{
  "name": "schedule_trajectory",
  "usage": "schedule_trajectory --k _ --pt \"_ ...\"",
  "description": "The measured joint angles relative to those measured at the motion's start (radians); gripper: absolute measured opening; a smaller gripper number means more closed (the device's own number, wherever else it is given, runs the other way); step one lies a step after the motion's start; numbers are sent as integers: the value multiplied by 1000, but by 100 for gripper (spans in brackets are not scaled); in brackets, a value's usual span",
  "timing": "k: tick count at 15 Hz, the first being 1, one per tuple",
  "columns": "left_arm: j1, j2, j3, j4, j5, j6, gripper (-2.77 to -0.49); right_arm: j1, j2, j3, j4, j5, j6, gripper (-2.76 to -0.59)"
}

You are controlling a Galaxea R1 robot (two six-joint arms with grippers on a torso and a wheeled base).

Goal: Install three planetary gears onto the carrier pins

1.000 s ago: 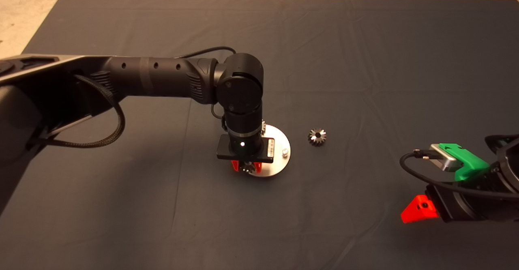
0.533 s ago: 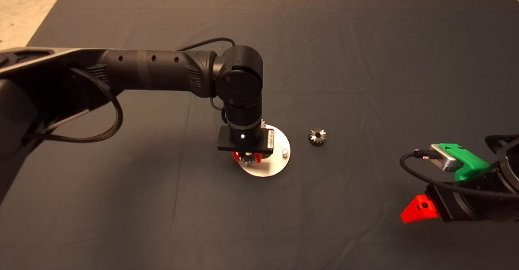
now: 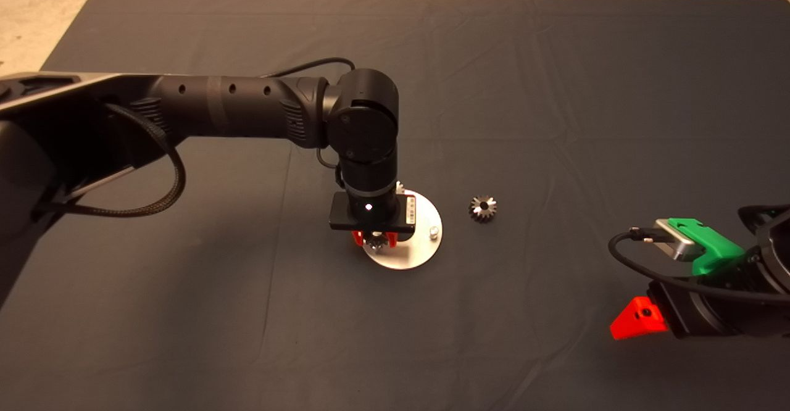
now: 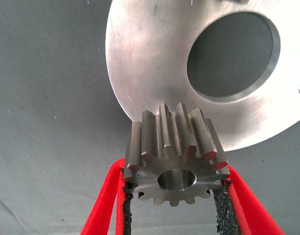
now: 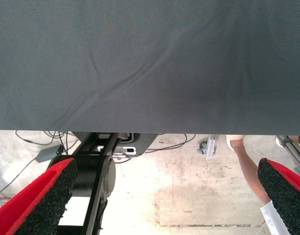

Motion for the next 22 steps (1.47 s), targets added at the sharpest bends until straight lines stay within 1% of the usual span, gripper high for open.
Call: schedule_trajectory --k 1,4,10,15,22 --pt "0 1 8 -3 0 -15 -240 0 0 0 0 0 0 -61" --pt "0 1 22 -7 0 -28 -240 0 0 0 0 0 0 -61" --pt "0 1 22 -11 0 -40 -240 0 0 0 0 0 0 -61" --pt "1 1 3 -12 0 -52 -240 0 0 0 0 0 0 -61" --pt "21 -2 -2 -14 0 -75 -240 0 0 0 0 0 0 -61"
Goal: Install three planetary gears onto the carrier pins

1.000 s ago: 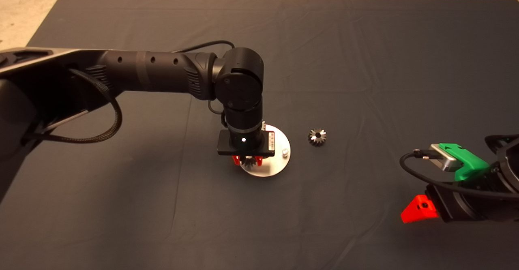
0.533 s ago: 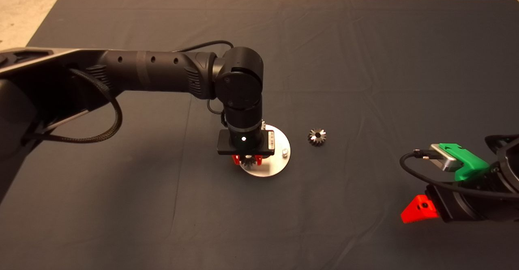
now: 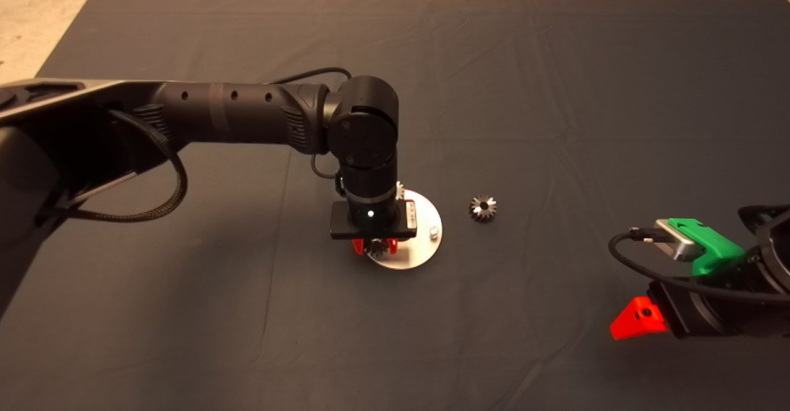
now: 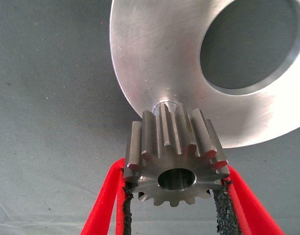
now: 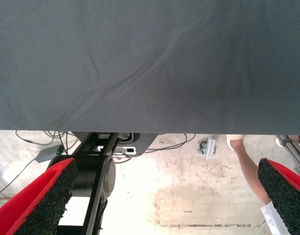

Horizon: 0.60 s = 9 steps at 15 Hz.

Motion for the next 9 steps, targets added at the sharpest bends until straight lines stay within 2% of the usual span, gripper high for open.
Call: schedule_trajectory --k 3,9 --pt "15 -2 -6 6 -1 -3 -240 0 0 0 0 0 0 -61" --pt "22 -3 -11 8 -6 -3 -240 0 0 0 0 0 0 -61"
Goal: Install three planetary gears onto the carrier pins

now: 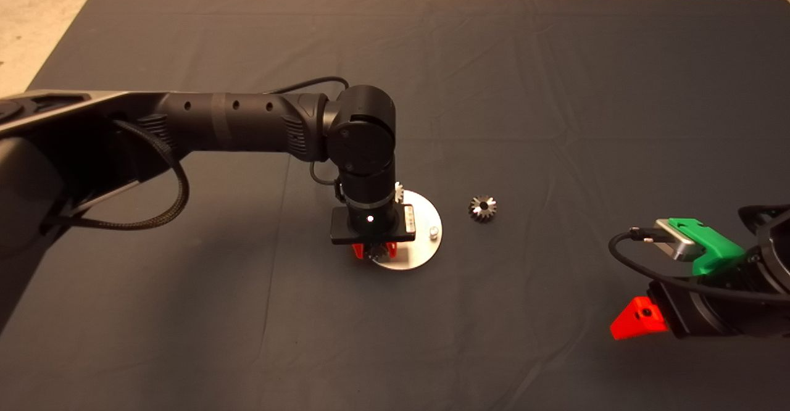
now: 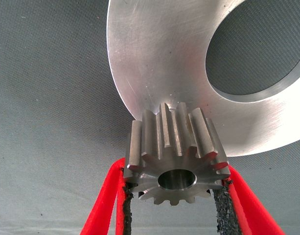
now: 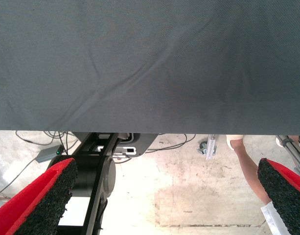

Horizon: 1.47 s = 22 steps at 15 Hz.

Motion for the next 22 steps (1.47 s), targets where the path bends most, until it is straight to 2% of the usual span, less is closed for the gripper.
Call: schedule_trajectory --k 6,11,13,14,15,17,18,20,22 --pt "2 0 0 -2 0 -1 -223 0 0 0 0 0 0 -61" --pt "2 -1 3 -5 0 -1 -223 0 0 0 0 0 0 -61" --pt "-2 -7 11 -5 0 -1 -210 0 0 0 0 0 0 -61" --pt "-17 -9 18 -8 0 -1 -209 0 0 0 0 0 0 -61" --pt "-46 -9 26 -8 1 0 -209 0 0 0 0 0 0 -61" --pt "-120 -24 61 -8 0 0 -195 0 0 0 0 0 0 -61" --pt "-142 -37 87 -8 1 1 -195 0 -1 0 0 0 0 -61" --pt "-151 -71 151 -9 0 2 -180 0 0 0 0 0 0 -61" --pt "-160 -122 223 -9 0 5 -179 -1 0 -11 -1 2 -10 -61"
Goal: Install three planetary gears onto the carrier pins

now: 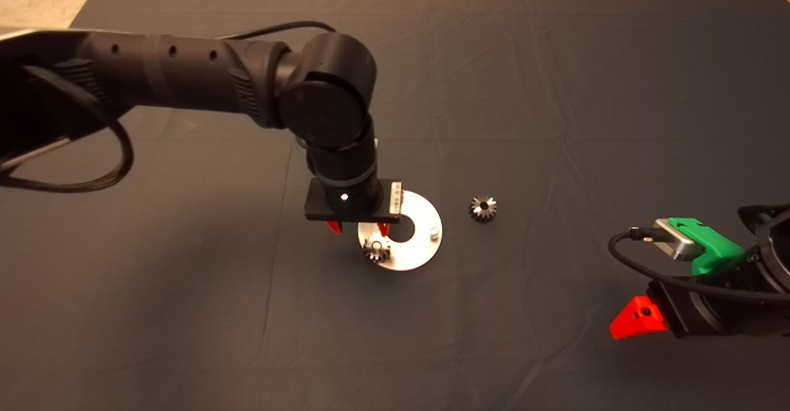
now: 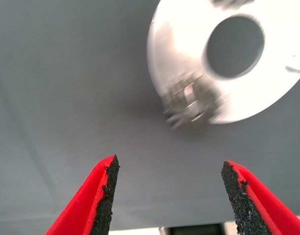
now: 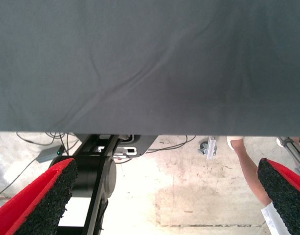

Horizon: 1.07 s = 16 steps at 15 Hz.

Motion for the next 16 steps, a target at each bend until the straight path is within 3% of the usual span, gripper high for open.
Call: schedule_trajectory --k 2,4,6,8,12,16 --pt "-13 -79 109 0 -1 4 -166 -13 7 -45 -3 -2 -34 -61" --pt "-14 -193 204 -1 -1 7 -156 -40 35 -117 -11 -4 -87 -61" --pt "-14 -268 274 -3 14 7 -150 -64 92 -207 -27 -3 -140 -61" --pt "-15 -294 329 -5 9 8 -137 -86 159 -306 -48 4 -204 -61" --pt "-22 -347 408 -22 5 8 -123 -114 237 -489 -66 -3 -341 -61" --pt "-22 -385 445 -31 6 0 -107 -124 293 -582 -71 1 -413 -61"
